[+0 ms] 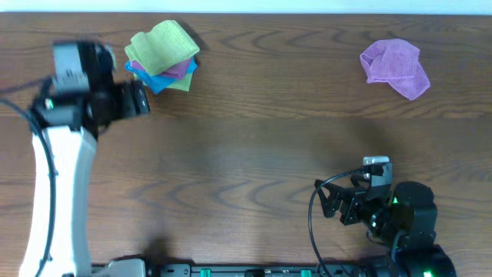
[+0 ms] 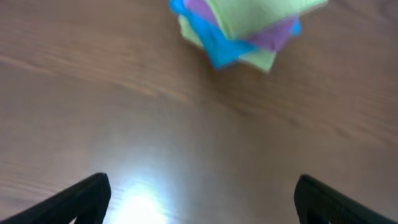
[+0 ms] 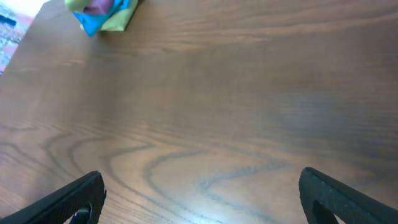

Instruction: Fold the cloth

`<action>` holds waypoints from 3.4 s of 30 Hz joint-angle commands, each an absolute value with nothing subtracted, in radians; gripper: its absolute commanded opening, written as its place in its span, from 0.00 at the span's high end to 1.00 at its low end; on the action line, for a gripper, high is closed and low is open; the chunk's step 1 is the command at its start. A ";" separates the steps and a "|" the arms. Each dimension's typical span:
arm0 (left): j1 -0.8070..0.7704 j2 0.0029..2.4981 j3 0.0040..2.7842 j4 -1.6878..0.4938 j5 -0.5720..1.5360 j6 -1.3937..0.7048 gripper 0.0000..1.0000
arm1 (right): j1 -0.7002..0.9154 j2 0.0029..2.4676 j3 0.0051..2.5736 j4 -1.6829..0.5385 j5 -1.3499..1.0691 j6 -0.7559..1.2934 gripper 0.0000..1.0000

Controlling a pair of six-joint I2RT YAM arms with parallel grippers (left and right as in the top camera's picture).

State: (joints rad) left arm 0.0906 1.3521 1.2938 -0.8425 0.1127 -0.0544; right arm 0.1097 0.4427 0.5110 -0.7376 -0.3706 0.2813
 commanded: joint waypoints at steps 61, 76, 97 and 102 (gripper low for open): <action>0.024 0.004 0.295 -0.966 0.101 0.101 0.05 | 0.104 0.437 0.507 -0.738 -0.370 0.292 0.01; 0.024 0.004 0.295 -0.966 0.101 0.101 0.05 | 0.104 0.437 0.507 -0.738 -0.370 0.292 0.01; 0.024 0.004 0.295 -0.966 0.101 0.101 0.05 | 0.103 0.224 0.295 -0.634 -0.130 -0.083 0.01; 0.024 0.004 0.295 -0.966 0.101 0.101 0.05 | 0.095 0.168 0.212 -0.594 -0.100 -0.144 0.01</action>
